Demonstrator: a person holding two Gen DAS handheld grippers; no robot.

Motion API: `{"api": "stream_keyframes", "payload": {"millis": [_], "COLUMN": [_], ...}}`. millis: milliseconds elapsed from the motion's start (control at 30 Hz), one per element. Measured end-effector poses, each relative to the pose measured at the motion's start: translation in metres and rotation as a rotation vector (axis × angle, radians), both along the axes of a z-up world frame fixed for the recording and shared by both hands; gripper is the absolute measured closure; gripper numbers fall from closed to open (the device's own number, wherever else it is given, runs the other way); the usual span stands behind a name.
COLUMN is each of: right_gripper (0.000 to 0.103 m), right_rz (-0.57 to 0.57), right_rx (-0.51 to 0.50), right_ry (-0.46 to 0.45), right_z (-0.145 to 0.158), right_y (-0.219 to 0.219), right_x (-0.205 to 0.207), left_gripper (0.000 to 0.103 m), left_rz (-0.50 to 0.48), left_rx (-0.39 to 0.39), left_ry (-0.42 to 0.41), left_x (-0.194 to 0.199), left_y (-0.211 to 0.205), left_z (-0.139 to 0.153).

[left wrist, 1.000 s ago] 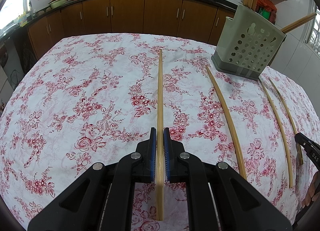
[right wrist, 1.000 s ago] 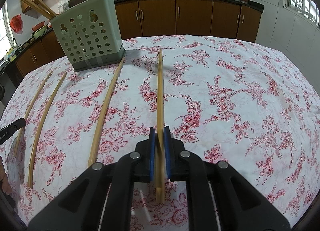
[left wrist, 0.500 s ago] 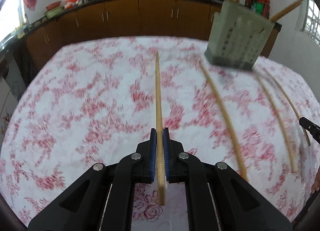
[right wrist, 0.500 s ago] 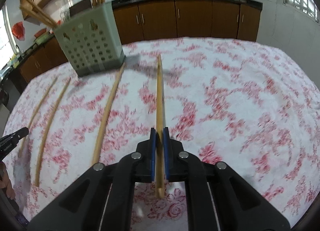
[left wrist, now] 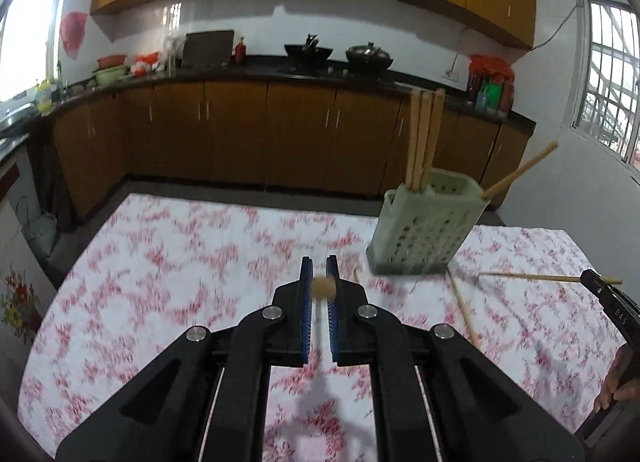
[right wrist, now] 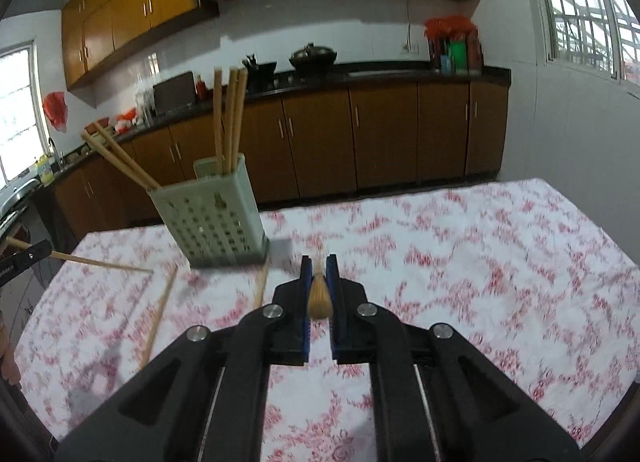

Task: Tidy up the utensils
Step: 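Lift both chopsticks and insert them into the green holder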

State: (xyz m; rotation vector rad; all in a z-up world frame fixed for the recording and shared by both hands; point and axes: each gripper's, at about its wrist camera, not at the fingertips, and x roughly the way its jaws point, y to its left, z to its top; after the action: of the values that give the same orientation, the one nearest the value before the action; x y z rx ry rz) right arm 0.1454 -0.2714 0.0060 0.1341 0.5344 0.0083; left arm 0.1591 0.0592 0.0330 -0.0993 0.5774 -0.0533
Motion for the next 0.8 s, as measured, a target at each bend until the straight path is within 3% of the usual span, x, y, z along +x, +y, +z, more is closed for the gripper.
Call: {"api": "stream_keyframes", "payload": {"millis": [200, 400, 600, 800], "right_gripper": [0.095, 0.095, 0.095, 0.095], "right_rz": [0.035, 0.133, 0.179, 0.195], "right_rx": [0.016, 0.067, 0.076, 0.047], "right_ry": [-0.084, -0.215, -0.364, -0.4], "right_z": [0.035, 0.096, 0.145, 0.156], "right_y": [0.001, 0.01, 0.031, 0.055], "right_x": [-0.006, -0.017, -0.017, 0.019], "left_gripper": [0.095, 0.095, 0.095, 0.095], "left_rz": [-0.036, -0.08, -0.097, -0.074], "left_rx": [0.016, -0.031, -0.056, -0.081], "left_ry": [-0.057, -0.132, -0.276, -0.427], "left_x": [0.0, -0.004, 0.005, 0.034], "left_y": [-0.008, -0.015, -0.039, -0.064], "left_z": [0.025, 0.059, 0.101, 0.131]}}
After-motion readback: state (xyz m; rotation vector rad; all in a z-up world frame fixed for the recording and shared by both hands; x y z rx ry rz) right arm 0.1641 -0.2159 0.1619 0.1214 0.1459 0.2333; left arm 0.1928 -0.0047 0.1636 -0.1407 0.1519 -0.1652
